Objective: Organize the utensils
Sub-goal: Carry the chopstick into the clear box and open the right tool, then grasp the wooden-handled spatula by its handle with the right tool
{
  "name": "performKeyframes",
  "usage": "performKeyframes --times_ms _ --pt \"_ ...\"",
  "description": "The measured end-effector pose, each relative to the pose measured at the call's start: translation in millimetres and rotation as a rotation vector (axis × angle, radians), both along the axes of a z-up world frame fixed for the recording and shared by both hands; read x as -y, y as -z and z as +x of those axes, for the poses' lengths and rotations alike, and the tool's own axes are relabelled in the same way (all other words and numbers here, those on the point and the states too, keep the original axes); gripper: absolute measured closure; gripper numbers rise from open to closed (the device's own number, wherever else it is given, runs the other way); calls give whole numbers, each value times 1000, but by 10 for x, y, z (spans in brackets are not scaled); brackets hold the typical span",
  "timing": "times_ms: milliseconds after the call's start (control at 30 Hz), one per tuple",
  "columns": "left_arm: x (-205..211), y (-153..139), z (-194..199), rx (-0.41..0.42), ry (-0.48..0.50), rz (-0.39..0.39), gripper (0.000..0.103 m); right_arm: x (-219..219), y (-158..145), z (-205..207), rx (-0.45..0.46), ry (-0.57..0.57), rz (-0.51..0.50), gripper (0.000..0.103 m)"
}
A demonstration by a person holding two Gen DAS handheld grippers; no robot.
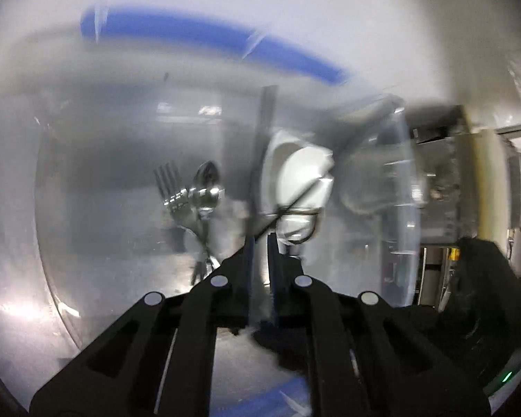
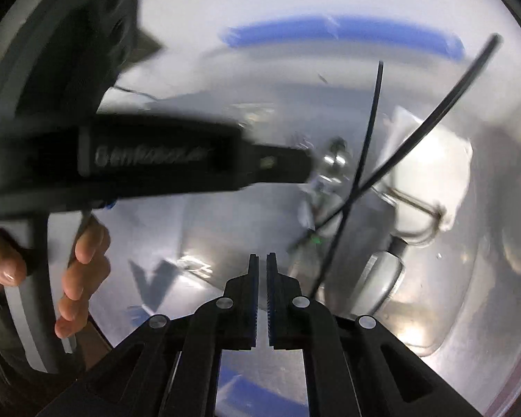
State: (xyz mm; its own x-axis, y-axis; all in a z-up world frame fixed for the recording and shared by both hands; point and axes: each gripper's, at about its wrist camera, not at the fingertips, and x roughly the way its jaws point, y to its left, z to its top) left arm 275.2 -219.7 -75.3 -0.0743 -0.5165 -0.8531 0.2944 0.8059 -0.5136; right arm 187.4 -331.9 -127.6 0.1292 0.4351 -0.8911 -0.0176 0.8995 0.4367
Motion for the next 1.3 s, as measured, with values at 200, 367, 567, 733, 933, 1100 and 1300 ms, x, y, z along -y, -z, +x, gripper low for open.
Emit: performKeyframes --times_ms 200,367,567,733,933,1100,1300 --pt "-365 -253 -124 119 -24 3 96 133 -131 -193 39 44 -15 88" --pt "-1341 -1151 -839 425 -120 -119 33 -309 -893 -836 234 -120 112 57" --pt "-2686 -1317 -1688 488 -414 -98 24 -2012 -341 -1622 99 -550 71 54" --pt "-3448 -912 -2201 378 -610 -21 24 -2720 518 -1835 -106 -592 -62 54" --pt "-3824 -402 -2635 240 -742 -20 24 -3133 760 -1875 -133 -579 -109 54" --pt "-3872 -123 -2807 162 -763 -59 24 -3247 721 -2019 -24 -605 -176 54" --pt "-3787 184 -2875 69 -759 -107 24 -2955 740 -1997 -93 -596 -126 67"
